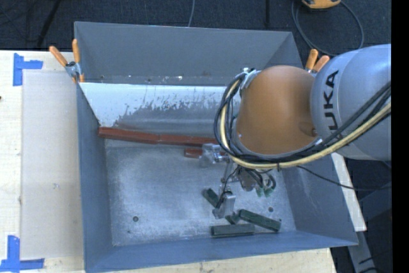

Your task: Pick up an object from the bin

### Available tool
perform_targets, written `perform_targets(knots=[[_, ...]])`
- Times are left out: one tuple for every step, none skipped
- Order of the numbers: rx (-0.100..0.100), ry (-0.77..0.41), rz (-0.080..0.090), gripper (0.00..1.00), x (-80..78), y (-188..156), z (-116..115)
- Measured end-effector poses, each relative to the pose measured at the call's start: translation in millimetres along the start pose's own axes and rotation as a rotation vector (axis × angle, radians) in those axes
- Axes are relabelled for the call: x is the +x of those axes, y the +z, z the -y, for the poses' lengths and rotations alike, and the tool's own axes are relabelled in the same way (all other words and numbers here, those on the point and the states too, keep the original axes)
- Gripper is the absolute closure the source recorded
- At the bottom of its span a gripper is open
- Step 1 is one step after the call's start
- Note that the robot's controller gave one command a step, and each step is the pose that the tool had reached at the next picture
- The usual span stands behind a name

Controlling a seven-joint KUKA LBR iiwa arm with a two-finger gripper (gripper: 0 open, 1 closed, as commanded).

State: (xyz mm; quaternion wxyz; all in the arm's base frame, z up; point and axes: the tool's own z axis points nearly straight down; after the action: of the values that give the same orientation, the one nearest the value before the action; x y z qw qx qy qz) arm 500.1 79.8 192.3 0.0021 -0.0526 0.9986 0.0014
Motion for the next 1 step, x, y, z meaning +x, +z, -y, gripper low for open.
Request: perform_targets(knots=[[0.003,-0.192,-0.004,0.0,12.1,46.9,43.6]])
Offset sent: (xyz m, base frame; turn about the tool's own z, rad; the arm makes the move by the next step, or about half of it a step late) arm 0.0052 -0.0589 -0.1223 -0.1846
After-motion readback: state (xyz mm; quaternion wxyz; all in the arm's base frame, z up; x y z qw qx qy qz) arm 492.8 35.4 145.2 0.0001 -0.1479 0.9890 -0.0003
